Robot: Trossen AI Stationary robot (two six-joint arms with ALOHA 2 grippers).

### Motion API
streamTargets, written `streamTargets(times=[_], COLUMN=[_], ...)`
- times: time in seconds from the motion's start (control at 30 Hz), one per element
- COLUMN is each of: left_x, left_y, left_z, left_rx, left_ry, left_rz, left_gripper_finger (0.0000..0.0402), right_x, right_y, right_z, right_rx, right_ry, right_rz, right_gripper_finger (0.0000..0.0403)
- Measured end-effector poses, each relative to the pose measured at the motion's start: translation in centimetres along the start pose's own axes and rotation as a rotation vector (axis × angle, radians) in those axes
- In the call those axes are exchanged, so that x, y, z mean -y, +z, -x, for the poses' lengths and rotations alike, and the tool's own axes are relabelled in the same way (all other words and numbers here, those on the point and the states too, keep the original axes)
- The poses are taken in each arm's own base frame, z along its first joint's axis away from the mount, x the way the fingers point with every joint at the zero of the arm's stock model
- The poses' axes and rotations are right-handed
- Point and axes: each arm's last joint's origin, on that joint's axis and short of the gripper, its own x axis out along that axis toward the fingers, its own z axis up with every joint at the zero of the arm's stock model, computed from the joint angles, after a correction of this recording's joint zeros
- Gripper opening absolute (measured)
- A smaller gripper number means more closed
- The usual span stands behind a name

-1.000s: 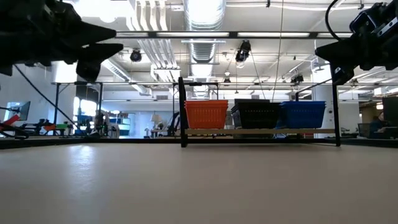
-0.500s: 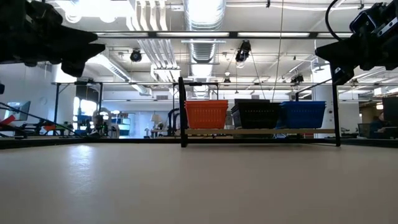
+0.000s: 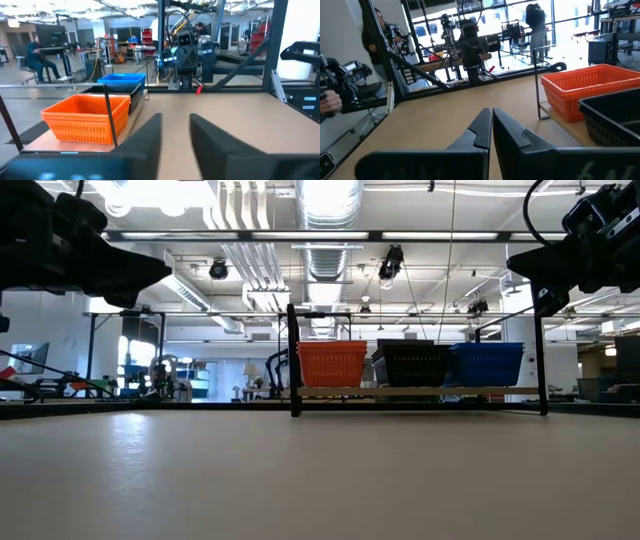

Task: Stack baskets on shelf by color
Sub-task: Return to Home Position

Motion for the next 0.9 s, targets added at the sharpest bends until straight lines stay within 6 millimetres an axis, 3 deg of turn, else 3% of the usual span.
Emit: streamTargets(times=[0.13,0.9], left_x=[-0.02,-0.03], left_y=[0.02,-0.36], left_z=[0.06,0.18], left_rx=[0.003,-0.030], left_ry=[0.000,0.010], left_rz=[-0.015,0.004], left_gripper_finger=[0.0012,0.0001], right_x=[0.00,0.00], right_y=[0.01,-0.01], right_z=[0.01,0.01], right_rx=[0.001,0.001], right_ry=[0.000,0.001], right_rz=[0.000,0.000], right_gripper_finger=[0.0009,0.0009])
